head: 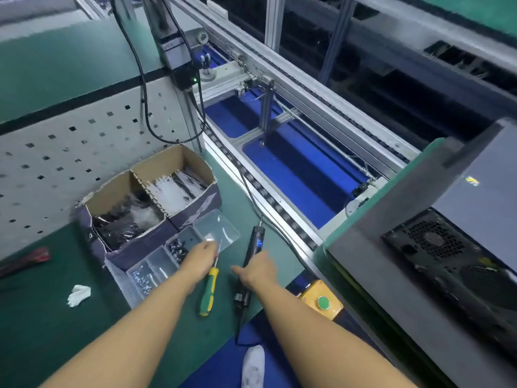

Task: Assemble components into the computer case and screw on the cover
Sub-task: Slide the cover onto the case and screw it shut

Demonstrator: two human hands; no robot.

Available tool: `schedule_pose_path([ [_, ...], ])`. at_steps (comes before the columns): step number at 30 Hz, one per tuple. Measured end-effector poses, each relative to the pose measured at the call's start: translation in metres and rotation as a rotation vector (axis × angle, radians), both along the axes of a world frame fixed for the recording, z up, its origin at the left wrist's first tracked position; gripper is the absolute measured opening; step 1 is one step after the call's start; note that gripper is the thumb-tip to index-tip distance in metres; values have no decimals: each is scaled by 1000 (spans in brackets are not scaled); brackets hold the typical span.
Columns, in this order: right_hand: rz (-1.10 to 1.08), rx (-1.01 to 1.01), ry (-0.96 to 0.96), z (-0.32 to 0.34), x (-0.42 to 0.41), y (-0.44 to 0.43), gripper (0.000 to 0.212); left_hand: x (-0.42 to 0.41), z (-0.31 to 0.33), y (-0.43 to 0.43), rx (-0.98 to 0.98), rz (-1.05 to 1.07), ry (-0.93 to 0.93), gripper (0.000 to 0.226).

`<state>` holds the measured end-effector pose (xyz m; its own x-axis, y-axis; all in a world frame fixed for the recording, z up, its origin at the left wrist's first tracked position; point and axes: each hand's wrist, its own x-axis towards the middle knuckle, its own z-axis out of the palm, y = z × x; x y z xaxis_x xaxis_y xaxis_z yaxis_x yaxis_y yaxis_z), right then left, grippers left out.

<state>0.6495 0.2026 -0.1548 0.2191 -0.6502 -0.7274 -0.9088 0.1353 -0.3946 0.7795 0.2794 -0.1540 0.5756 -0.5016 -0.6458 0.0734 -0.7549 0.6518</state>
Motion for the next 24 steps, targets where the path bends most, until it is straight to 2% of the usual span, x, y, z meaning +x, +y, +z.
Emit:
schedule_pose_path([
  [3,-10,-85,35,-9,5,10,81,-6,-5,0,-22,45,42,18],
  [5,-39,-66,-2,-9,5,9,74,-9,-8,-2,-21,39,39,17],
  [10,-138,193,-317,13,-30,-11,41,-20,1,-8,-57,88,2,19],
  [12,-108,217,-419,32,-53,-12,36,-26,18,-21,-144,106,-38,18],
  [14,-120,160,-543,53,-77,-14,37,-35,39,-42,-236,116,-50,18],
  [16,-154,63,-660,78,-101,-21,45,-47,64,-65,-245,7,-23,30],
  [18,-215,-30,-763,104,-129,-33,52,-73,93,-98,-227,-233,91,44],
  [20,-278,-127,-852,131,-164,-45,53,-119,123,-133,-267,-473,107,50],
  [22,-347,-244,-907,154,-205,-55,53,-175,151,-166,-345,-520,80,28],
  [24,-410,-357,-920,174,-253,-62,53,-231,172,-187,-349,-513,177,57],
])
